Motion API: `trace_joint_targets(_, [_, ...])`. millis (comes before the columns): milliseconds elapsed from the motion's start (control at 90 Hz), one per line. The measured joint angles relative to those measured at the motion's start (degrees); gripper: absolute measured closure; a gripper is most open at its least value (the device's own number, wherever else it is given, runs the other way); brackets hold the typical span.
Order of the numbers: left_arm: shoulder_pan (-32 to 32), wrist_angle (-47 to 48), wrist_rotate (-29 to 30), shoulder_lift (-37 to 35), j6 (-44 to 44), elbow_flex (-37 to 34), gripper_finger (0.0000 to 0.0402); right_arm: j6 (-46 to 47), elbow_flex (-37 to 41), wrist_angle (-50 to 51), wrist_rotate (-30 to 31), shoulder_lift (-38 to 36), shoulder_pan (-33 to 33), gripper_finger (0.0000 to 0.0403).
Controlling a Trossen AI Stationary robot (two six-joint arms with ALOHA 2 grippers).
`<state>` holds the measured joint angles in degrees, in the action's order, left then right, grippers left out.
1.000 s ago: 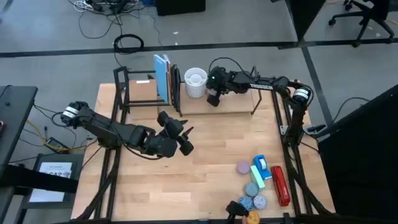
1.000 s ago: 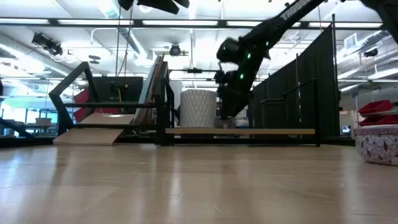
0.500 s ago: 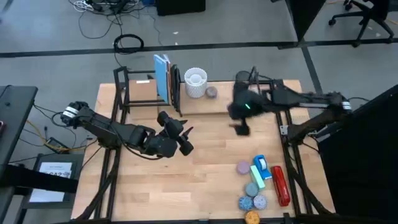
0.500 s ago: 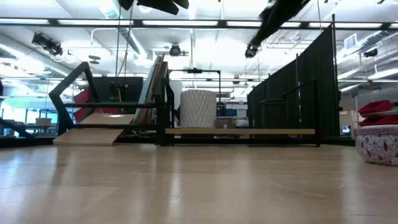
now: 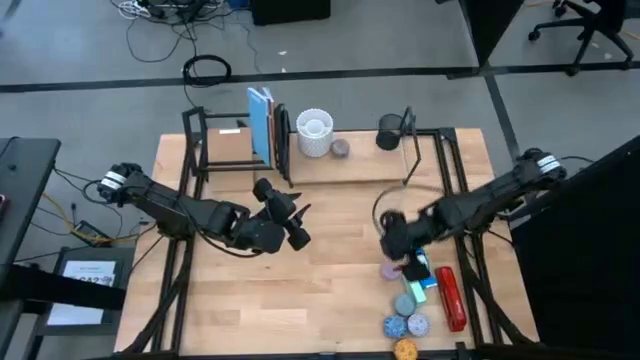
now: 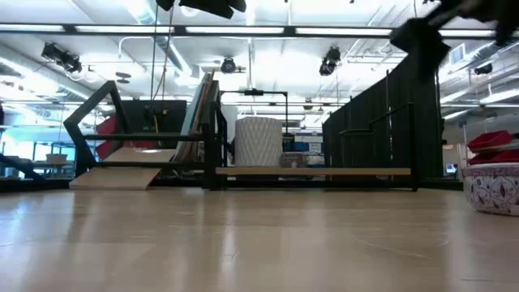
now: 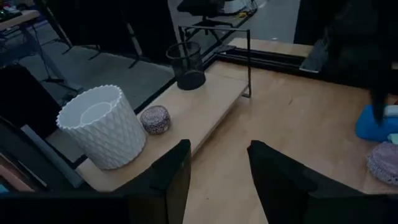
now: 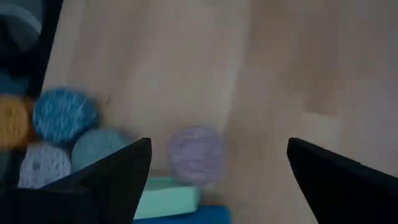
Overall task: Stock shelves
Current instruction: Put the pink scented candle on the shelf
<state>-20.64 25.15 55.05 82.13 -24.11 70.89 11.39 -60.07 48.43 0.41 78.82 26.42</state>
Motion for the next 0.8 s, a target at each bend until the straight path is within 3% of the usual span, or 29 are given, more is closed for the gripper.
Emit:
trace_joint_targets(300, [0.00, -0.02, 0.00, 0.00, -0.46, 0.00, 0.0259, 16.52, 0.00, 0.61, 3.73, 13.93, 3.73, 0.0056])
trace_joint_targets(556, [-0.07, -0.05, -0.62, 0.00, -0.57, 0.00, 0.0259, 20.46, 0.00, 0.45, 3.54, 21.00, 3.39, 0.0052])
trace_joint_targets(656, [-0.09, 0.00, -0.74, 0.00, -1.49, 0.00, 0.0259, 20.49, 0.00, 0.03, 3.17, 22.10, 2.90, 0.0074])
trace_joint_targets(800, [-0.09, 0.00, -0.76, 0.00, -2.02, 0.00, 0.0259, 19.91, 0.00, -1.79, 2.82, 22.26, 1.63, 0.0142])
